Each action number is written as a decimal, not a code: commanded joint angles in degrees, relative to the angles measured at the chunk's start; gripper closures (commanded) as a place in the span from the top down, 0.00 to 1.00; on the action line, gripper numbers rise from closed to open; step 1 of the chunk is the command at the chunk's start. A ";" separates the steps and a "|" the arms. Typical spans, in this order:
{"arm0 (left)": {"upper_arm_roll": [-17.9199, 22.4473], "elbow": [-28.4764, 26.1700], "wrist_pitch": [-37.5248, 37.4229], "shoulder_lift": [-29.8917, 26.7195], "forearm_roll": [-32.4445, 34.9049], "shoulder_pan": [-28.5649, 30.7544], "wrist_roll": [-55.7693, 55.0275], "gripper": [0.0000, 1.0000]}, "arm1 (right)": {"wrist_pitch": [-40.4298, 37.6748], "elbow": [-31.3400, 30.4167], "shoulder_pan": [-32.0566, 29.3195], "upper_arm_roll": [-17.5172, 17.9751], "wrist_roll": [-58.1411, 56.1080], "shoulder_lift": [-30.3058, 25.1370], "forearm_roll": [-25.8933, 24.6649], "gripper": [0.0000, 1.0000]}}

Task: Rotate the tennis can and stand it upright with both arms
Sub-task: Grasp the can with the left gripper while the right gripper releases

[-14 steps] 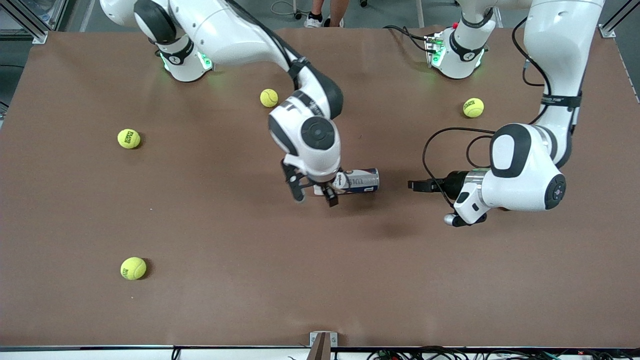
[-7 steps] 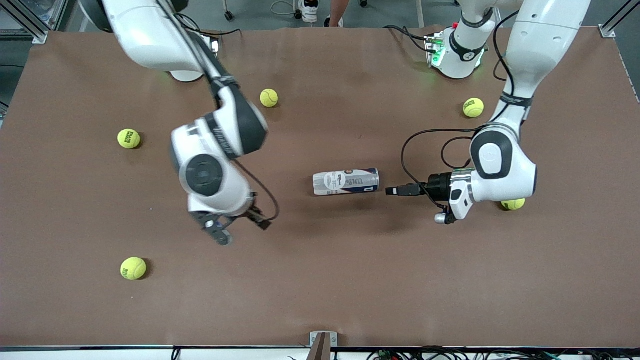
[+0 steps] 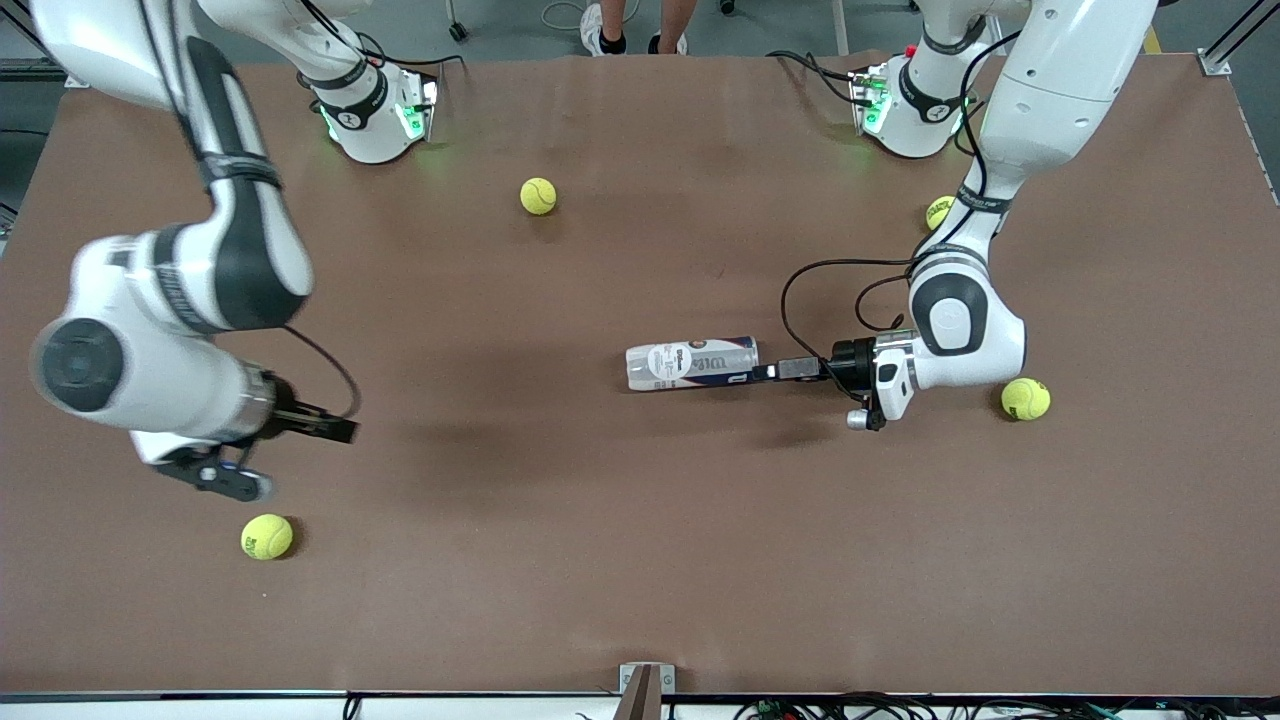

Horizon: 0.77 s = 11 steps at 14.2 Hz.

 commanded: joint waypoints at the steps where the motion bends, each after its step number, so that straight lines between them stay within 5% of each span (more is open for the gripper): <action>1: -0.15 -1.60 0.80 -0.09 -1.53 -0.27 2.57 1.00 | -1.95 -4.02 -4.53 1.41 -9.63 -5.53 -2.62 1.00; 9: -1.29 -3.63 2.91 0.08 -5.40 -2.02 3.45 0.98 | -6.52 -2.18 -9.73 1.49 -17.57 -11.52 -6.76 1.00; 11: -1.38 -3.45 3.00 0.26 -6.36 -2.20 3.54 0.88 | -8.89 0.54 -9.73 1.49 -17.48 -11.52 -6.67 1.00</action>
